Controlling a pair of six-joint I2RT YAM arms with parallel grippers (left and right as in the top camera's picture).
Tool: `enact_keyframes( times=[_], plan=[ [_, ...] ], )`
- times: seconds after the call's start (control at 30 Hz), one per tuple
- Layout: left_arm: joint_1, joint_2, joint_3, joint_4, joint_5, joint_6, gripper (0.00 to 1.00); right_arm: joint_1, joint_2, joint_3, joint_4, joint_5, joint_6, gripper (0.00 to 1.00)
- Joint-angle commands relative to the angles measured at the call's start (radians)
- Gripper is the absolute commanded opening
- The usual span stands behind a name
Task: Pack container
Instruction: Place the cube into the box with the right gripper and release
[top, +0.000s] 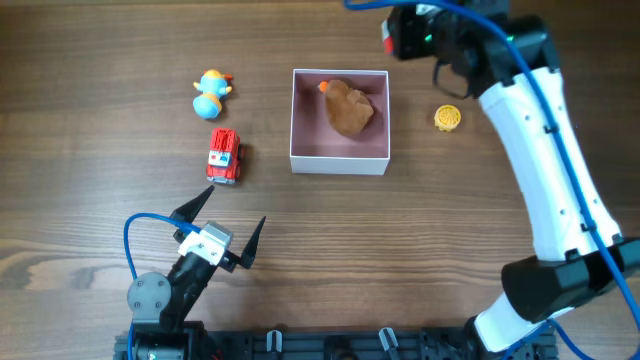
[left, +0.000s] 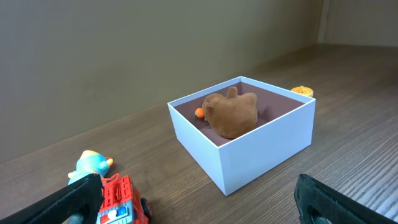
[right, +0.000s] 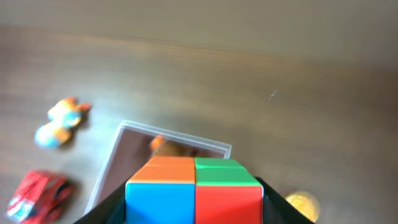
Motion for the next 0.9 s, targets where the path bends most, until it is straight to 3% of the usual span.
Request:
enact_keyframes(
  times=[0.0,0.3,0.53,0.87],
  plan=[
    [0.005,-0.008,-0.004,-0.001,0.005,0.016,1.00,0.067,0.045,-0.028,-0.022,-0.008,0.158,0.43],
    [0.005,-0.008,-0.004,-0.001,0.005,0.016,1.00,0.204,0.205,-0.065,0.054,-0.017,0.235,0.48],
    [0.005,-0.008,-0.004,-0.001,0.005,0.016,1.00,0.207,0.341,-0.065,0.112,-0.021,0.284,0.51],
    [0.005,-0.008,-0.004,-0.001,0.005,0.016,1.00,0.207,0.352,-0.065,0.188,-0.015,0.280,0.62]
  ],
)
